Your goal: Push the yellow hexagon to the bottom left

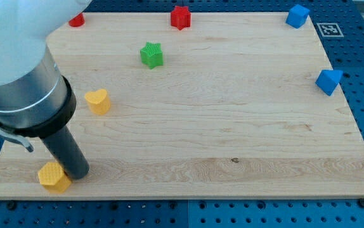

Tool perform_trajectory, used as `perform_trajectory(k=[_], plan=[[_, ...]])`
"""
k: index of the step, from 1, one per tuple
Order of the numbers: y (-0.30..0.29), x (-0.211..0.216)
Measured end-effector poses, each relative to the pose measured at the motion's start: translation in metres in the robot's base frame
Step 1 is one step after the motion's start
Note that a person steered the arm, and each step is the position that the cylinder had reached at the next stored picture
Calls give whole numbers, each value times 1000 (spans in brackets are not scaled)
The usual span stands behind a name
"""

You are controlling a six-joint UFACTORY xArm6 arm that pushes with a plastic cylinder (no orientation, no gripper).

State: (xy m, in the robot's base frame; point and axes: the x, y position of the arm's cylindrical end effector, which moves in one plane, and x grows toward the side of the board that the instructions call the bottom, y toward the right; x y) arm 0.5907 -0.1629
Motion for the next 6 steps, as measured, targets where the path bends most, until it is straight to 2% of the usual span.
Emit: perform_trajectory(k=[1,3,6], plan=[[15,0],[22,27],[-20,26]])
